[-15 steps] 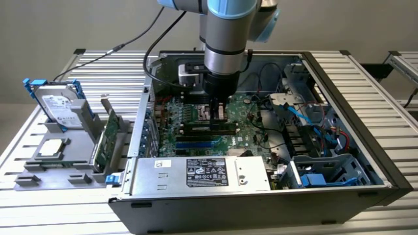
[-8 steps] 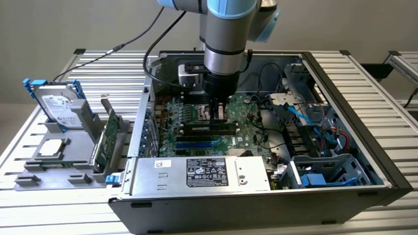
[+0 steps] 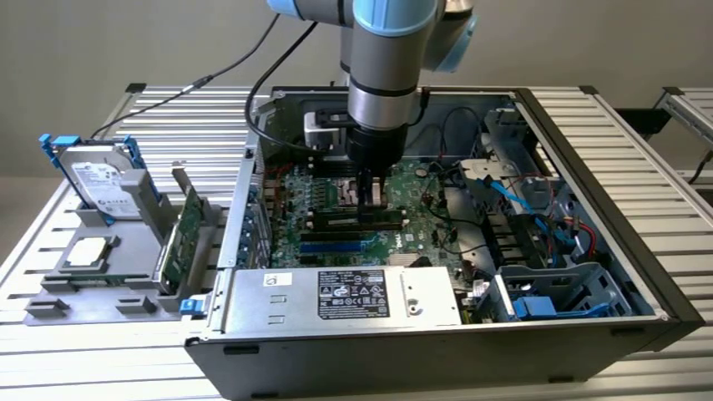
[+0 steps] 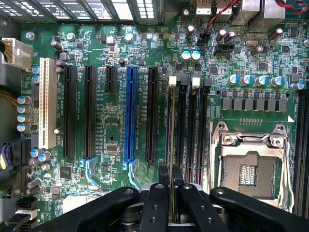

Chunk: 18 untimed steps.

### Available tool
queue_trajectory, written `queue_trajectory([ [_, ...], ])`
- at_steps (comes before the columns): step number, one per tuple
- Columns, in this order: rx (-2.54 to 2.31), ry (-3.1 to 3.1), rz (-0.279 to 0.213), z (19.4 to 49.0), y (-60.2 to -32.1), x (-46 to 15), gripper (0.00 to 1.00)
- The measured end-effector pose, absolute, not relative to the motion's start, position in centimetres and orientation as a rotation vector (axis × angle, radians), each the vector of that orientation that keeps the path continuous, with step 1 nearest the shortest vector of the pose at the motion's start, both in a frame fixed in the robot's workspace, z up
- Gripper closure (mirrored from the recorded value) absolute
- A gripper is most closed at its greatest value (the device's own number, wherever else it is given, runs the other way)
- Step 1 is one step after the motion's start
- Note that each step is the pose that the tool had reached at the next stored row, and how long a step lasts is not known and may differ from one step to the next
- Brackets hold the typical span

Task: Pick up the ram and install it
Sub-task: 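Insert the ram into the slot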

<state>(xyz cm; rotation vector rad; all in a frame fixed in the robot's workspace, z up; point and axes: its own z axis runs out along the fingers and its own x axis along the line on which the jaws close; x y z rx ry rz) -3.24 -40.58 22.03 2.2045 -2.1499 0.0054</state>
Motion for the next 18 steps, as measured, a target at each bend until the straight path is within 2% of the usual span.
queue_trajectory([
  [18,2.202,-2.147,0.003,22.48,-40.42,-3.24,0.86],
])
